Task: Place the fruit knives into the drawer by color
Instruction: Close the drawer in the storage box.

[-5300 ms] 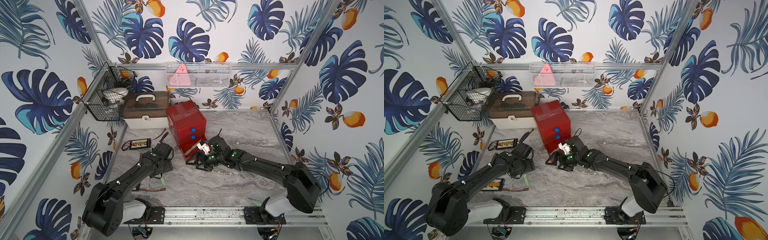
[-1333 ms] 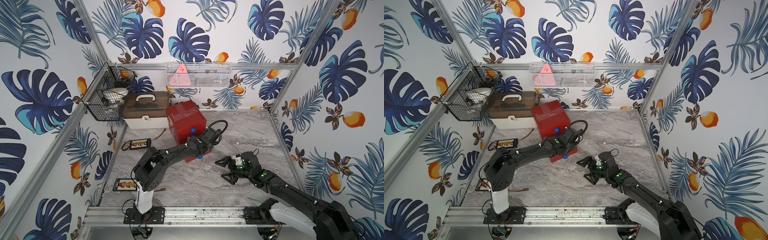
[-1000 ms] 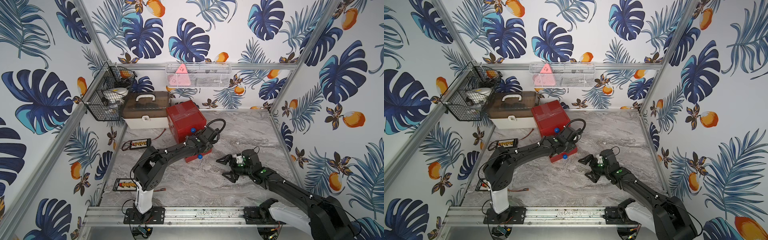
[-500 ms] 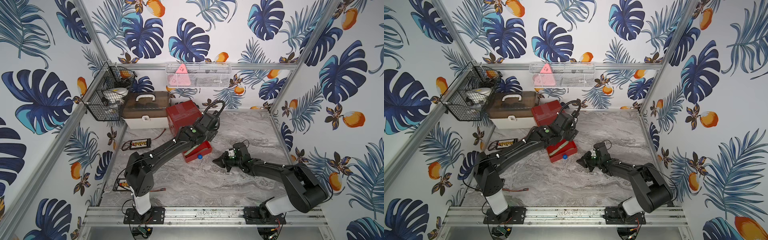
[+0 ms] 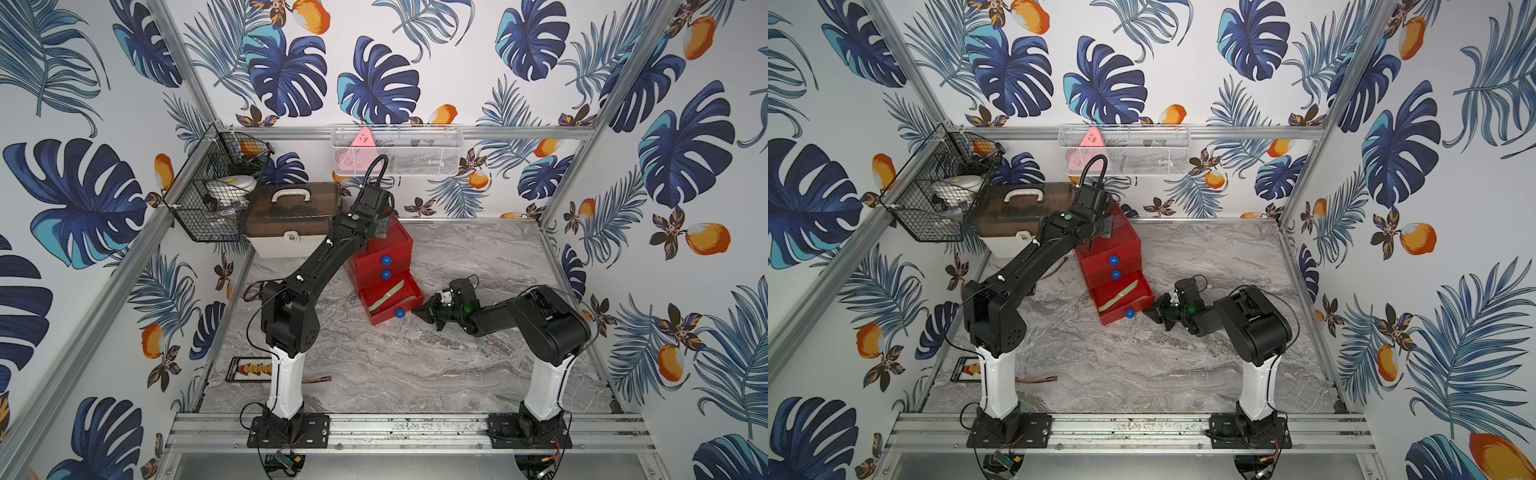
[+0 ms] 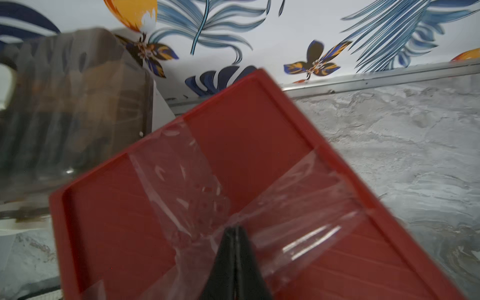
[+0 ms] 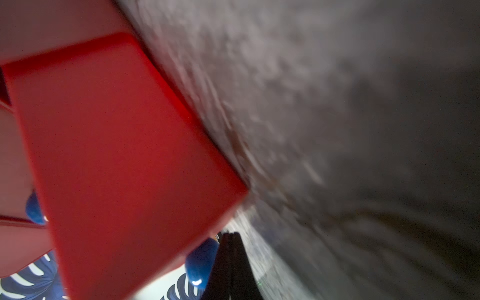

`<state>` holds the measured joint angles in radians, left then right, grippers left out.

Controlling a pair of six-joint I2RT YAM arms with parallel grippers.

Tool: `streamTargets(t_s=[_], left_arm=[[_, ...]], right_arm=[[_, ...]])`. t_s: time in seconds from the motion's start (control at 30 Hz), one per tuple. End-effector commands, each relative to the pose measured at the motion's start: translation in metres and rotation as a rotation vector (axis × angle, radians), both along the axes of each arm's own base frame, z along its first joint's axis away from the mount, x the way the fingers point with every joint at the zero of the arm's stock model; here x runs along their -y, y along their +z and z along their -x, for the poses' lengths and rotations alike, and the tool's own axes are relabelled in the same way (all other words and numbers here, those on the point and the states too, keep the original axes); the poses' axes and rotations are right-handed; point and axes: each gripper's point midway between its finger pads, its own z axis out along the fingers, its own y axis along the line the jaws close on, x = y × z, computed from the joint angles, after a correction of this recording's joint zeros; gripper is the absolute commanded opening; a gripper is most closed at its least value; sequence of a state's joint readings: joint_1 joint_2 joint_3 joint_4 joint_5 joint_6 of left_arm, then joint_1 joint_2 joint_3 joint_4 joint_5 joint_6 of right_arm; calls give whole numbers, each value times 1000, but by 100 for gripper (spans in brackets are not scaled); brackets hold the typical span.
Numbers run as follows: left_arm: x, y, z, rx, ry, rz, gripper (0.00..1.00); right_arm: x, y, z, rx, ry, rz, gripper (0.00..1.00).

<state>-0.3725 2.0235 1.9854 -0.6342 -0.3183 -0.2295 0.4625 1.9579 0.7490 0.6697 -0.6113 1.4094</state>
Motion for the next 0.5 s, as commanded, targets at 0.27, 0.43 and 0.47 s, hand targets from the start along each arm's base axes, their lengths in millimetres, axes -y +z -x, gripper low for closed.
streamTargets(t_s=[0.27,0.43,0.47], left_arm=[[-19,-74,39,-188,11,29,0],[-23,-86,54,-220,-4,15,0],[-23,-88,57,-225,-8,14,0]], right_arm=[[-62,18,-54,106,-22,-136,0],[-86,23,-72,143,-33,-176,0],[-89,23,-75,148,-34,-183,0]])
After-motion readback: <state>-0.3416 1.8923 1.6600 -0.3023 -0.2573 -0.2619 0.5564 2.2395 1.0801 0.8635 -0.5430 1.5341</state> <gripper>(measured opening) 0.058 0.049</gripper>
